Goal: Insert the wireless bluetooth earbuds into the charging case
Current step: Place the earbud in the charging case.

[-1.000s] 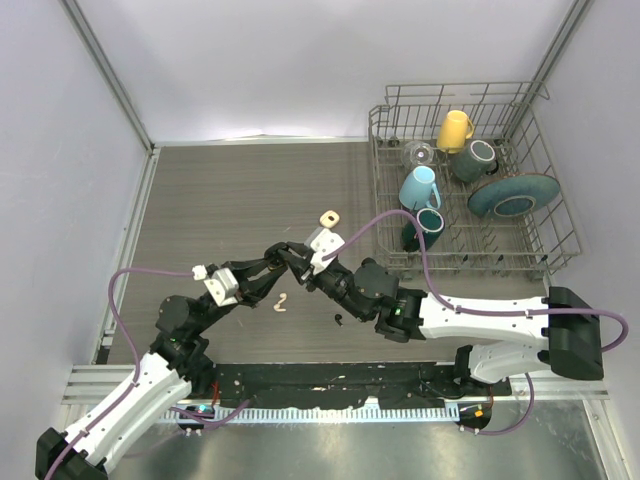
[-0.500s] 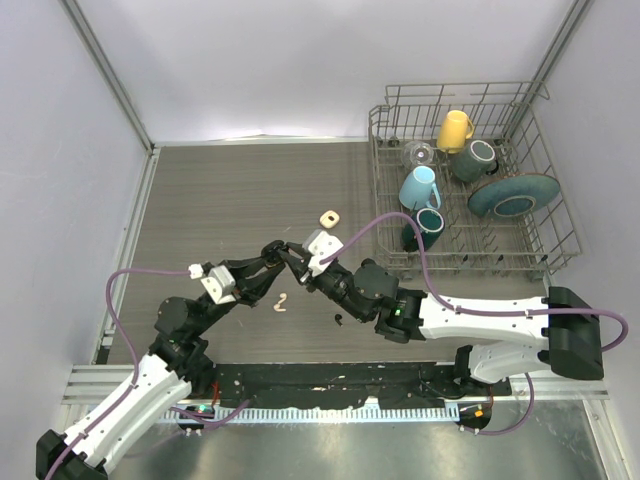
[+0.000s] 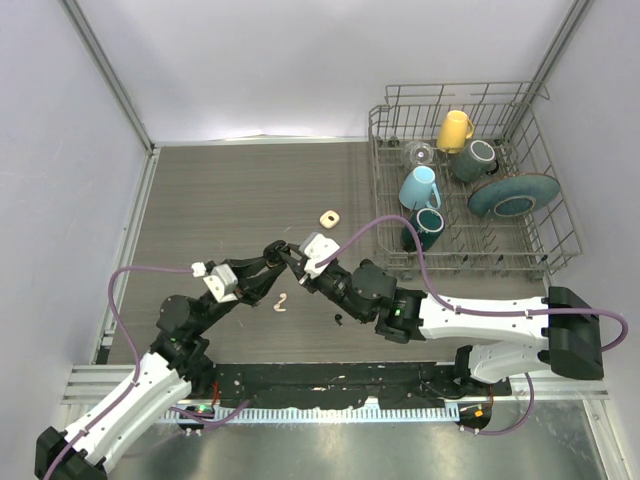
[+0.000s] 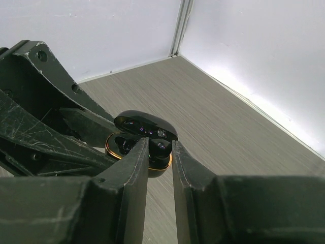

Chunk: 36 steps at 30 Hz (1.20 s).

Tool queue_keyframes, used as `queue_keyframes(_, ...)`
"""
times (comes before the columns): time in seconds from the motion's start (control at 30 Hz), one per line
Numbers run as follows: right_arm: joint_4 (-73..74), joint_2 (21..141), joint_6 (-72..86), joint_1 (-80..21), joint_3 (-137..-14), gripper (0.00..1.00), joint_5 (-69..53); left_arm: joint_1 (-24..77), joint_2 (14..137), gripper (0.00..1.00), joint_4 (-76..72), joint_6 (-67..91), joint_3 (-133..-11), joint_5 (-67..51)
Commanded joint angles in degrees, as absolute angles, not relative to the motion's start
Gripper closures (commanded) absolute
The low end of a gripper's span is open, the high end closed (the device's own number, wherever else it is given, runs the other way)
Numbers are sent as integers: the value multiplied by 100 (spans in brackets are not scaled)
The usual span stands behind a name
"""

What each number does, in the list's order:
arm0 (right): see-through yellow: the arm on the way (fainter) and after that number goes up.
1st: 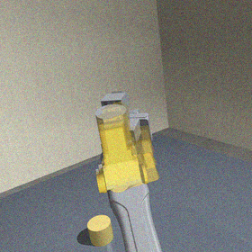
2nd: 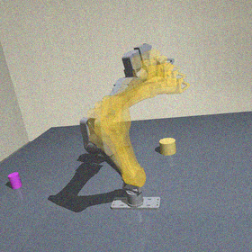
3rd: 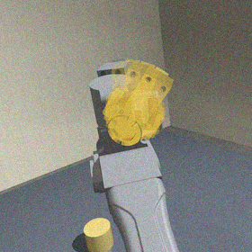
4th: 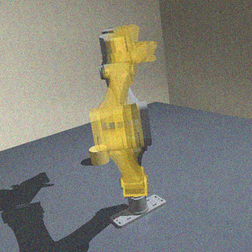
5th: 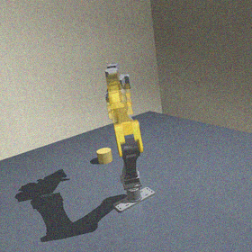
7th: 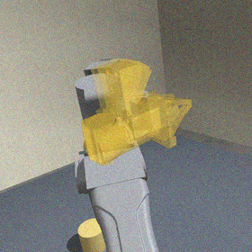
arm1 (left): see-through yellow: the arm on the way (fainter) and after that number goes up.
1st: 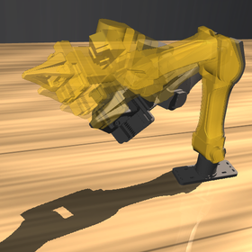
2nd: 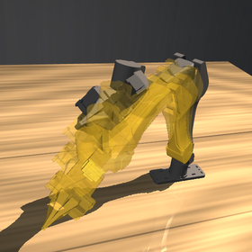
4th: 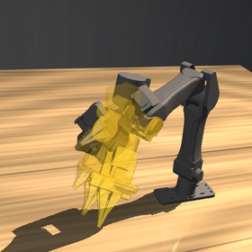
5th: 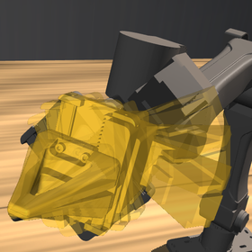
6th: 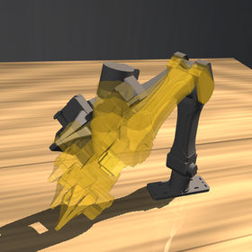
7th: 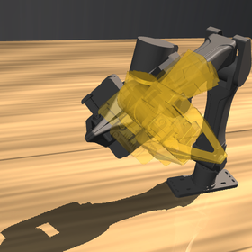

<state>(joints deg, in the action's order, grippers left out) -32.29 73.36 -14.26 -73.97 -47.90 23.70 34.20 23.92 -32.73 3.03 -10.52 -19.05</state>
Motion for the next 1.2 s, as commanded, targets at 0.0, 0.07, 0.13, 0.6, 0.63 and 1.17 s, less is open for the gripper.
queue_keyframes(0.0,-3330,7339,-1503,-7444,-4983,99,2417,3428,2426,100,-3691,281,-1310,-1854)
queue_keyframes(0.07,-3322,7356,-1599,-7444,-5071,99,2548,3428,2426,100,-3691,272,-1301,-1881)
queue_keyframes(0.13,-3103,7418,-1722,-7444,-5237,99,2523,3428,2417,100,-3665,272,-1301,-1898)
queue_keyframes(0.6,-1038,7901,-730,-7444,-6248,89,2294,3428,2347,100,-3621,141,-1301,-1802)
queue_keyframes(0.63,-941,7936,-695,-7444,-6362,89,2277,3428,2347,100,-3630,132,-1301,-1784)
queue_keyframes(1.17,-870,7787,-369,-7453,-6091,77,1987,3428,2127,100,-3850,176,-1143,-1441)
